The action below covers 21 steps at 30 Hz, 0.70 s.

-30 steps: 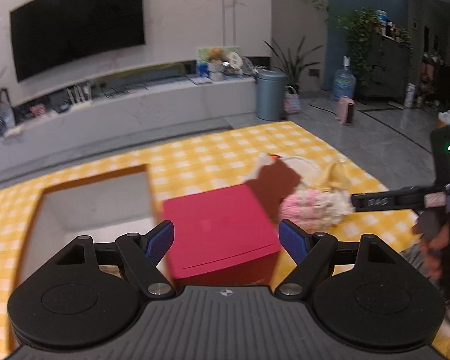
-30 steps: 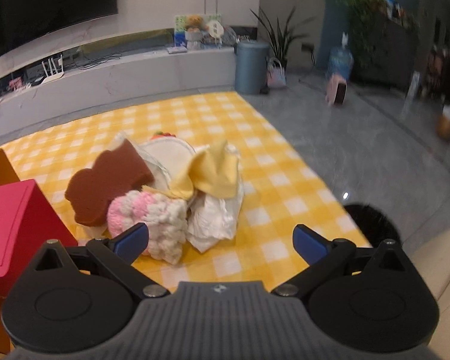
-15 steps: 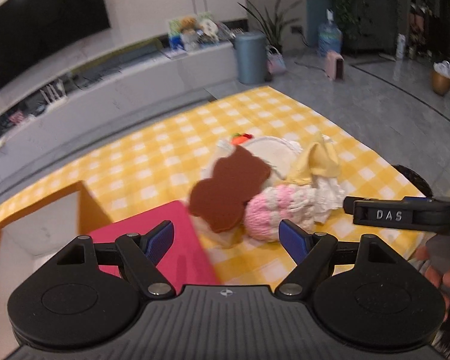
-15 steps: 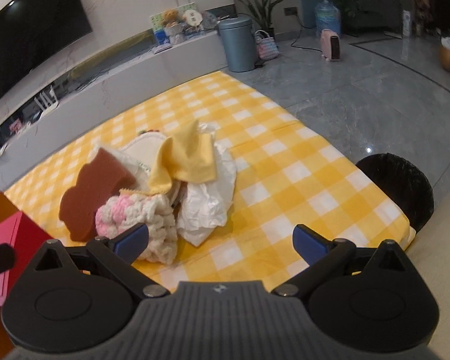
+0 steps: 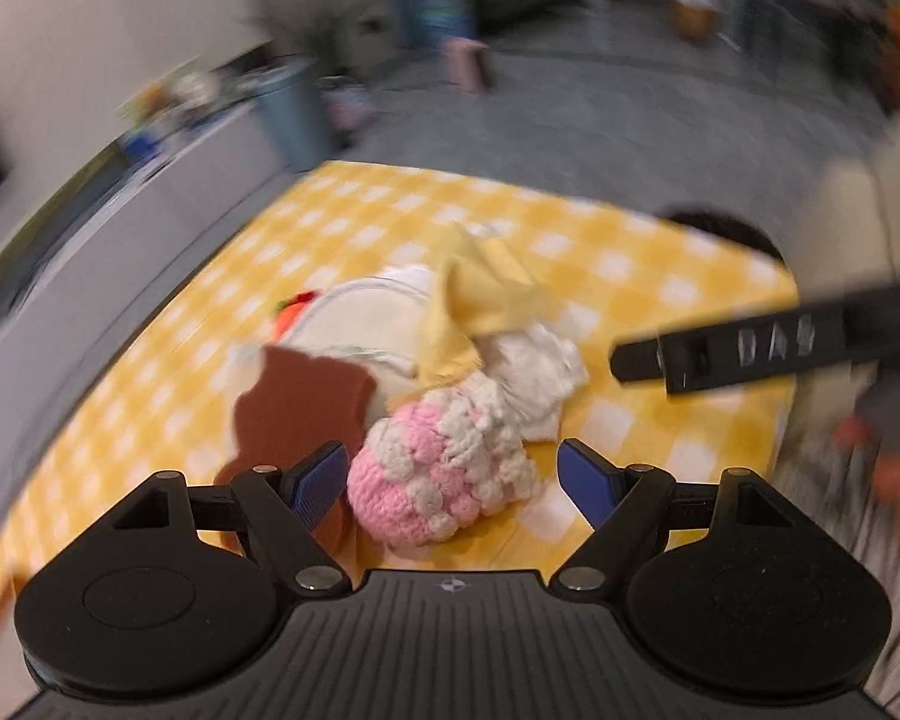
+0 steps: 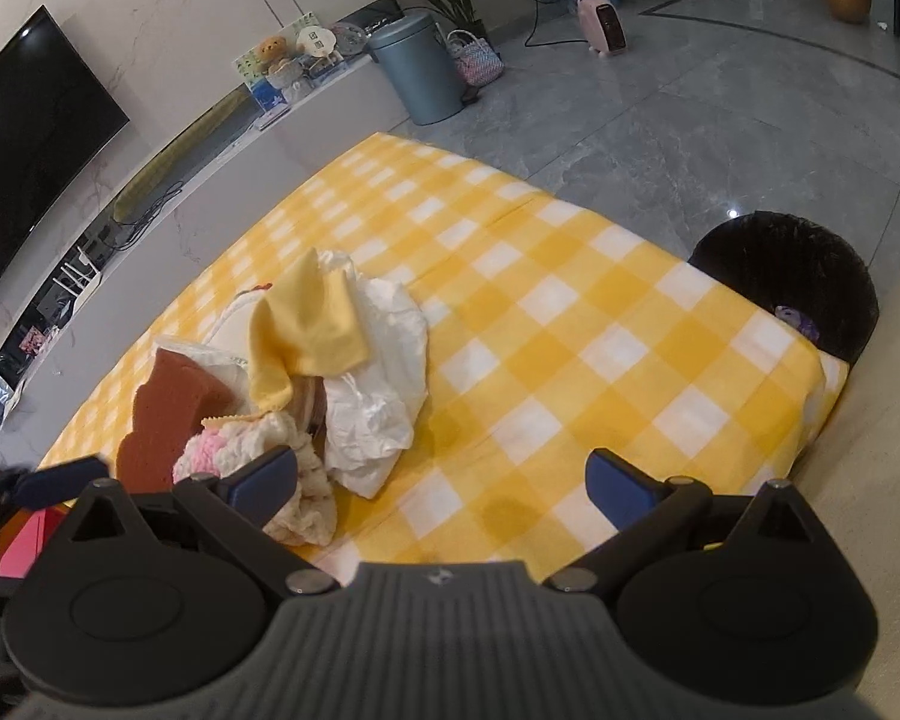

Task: Organize soft objects
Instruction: 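Grasp the pink-and-white crocheted piece with the left tool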

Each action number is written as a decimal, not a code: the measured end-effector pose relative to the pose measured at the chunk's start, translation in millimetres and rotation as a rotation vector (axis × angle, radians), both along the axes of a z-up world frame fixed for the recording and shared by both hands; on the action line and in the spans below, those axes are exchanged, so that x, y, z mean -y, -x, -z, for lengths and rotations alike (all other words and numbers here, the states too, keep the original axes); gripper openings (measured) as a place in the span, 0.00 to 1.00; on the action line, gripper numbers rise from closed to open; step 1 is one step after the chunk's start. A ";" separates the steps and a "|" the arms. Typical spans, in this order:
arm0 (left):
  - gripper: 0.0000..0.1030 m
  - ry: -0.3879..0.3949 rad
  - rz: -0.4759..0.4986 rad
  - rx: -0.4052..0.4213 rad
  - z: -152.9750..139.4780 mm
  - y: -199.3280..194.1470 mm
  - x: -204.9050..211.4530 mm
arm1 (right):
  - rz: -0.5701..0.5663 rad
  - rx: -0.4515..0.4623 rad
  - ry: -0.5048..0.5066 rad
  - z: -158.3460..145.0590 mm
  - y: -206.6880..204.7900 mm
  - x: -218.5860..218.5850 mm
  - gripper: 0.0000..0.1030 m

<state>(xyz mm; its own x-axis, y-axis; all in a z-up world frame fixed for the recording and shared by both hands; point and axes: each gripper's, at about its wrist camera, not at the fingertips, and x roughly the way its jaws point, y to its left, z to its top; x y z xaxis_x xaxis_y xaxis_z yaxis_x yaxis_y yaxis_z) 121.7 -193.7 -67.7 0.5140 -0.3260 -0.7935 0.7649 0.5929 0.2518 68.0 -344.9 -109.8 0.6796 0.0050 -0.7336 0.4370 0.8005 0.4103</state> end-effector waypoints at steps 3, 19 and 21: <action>0.91 -0.066 0.089 -0.075 13.4 -12.5 3.6 | -0.004 0.002 0.007 -1.2 -0.3 -0.6 0.97; 0.61 -0.270 0.111 -0.058 46.5 -35.4 28.7 | -0.024 -0.034 0.032 2.0 -7.8 -3.9 0.97; 0.48 -0.270 0.108 -0.045 45.5 -32.0 29.3 | -0.023 -0.034 0.025 2.3 -8.5 -3.0 0.97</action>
